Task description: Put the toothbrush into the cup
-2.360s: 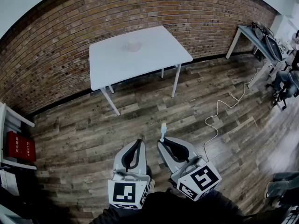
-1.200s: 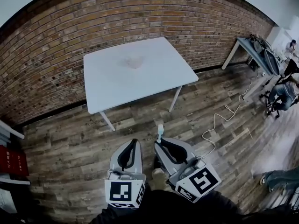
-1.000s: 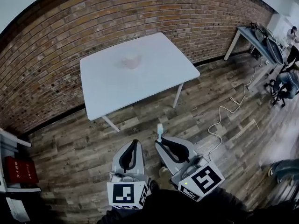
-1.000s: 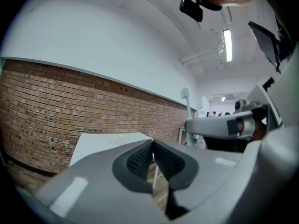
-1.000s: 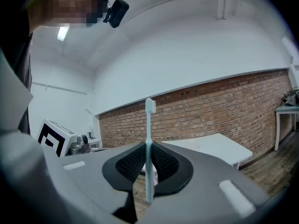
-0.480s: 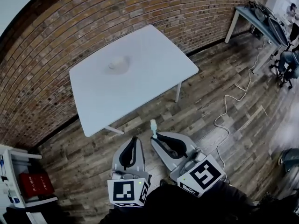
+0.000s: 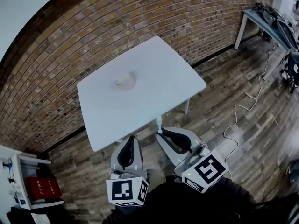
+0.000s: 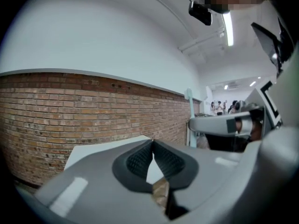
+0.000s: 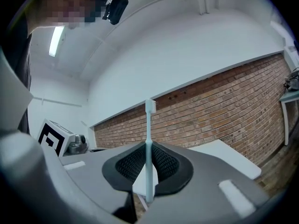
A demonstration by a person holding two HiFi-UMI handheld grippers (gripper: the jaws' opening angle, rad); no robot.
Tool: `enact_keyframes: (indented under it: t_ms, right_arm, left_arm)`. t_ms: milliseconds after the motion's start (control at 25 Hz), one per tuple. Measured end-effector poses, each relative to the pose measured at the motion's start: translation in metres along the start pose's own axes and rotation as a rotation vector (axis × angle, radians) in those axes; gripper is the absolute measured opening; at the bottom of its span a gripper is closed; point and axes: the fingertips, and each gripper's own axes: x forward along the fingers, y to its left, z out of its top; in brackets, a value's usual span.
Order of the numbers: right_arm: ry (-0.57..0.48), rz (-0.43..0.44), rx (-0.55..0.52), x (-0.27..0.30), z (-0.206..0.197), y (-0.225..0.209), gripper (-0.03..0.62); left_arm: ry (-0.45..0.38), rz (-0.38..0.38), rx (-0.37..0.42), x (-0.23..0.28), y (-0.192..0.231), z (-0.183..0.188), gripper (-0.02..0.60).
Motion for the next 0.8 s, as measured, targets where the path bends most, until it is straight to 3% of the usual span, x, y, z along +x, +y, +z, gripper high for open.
enact_keyframes:
  t_ms: [320, 520, 800]
  right_arm:
    - [0.053, 0.068, -0.039, 0.058, -0.006, -0.003, 0.040]
    - [0.109, 0.072, -0.055, 0.098, -0.015, -0.012, 0.040]
    - [0.187, 0.072, -0.020, 0.151, -0.038, -0.034, 0.040]
  left_arm:
    - [-0.028, 0.077, -0.053, 0.027, 0.052, -0.003, 0.008]
    - [-0.032, 0.085, -0.100, 0.057, 0.084, -0.006, 0.008]
    - [0.033, 0.080, -0.153, 0.103, 0.120, -0.028, 0.008]
